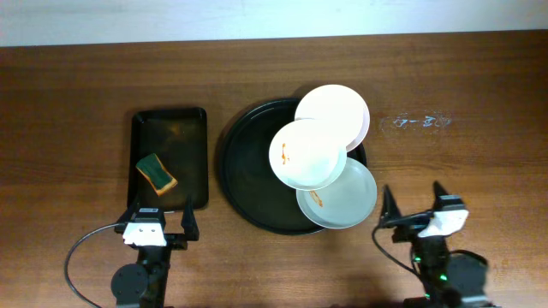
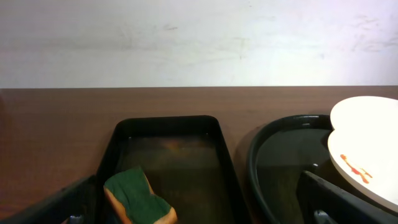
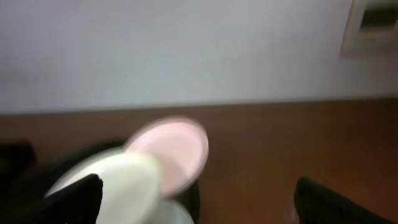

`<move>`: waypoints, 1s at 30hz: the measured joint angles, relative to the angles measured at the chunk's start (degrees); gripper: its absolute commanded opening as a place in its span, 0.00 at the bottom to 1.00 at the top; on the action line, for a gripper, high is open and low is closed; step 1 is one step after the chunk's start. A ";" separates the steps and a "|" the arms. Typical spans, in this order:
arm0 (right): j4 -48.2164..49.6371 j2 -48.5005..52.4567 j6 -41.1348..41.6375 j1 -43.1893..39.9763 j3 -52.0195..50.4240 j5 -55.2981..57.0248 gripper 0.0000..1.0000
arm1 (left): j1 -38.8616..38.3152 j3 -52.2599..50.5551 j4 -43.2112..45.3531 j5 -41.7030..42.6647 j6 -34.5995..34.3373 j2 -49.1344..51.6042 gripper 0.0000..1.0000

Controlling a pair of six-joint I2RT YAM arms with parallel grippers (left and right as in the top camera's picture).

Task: Clean dirty plates on tray and stack at the side

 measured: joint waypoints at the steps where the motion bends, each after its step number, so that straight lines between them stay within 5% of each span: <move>1: -2.21 3.80 0.00 0.00 7.76 -0.20 0.99 | 0.00 0.00 -0.04 -0.04 0.02 -0.02 0.99; 8: -49.99 45.72 0.09 0.00 65.90 -4.13 0.99 | 0.00 -0.02 -0.04 -0.48 0.02 -0.13 1.00; 13: -70.82 74.53 0.17 -0.04 96.50 -11.63 0.99 | 0.00 -0.02 -0.02 -0.63 0.02 -0.20 0.99; 17: -74.12 85.22 0.15 -0.09 98.23 -16.39 0.99 | 0.00 -0.02 0.00 -0.63 0.02 -0.22 0.99; 22: -71.73 94.40 -0.02 0.72 92.76 -17.86 0.83 | 0.00 -0.02 -0.02 -0.63 0.02 -0.22 0.99; 30: -42.10 96.78 -0.13 1.70 64.83 -18.29 0.80 | 0.00 -0.02 -0.02 -0.63 0.02 -0.22 0.99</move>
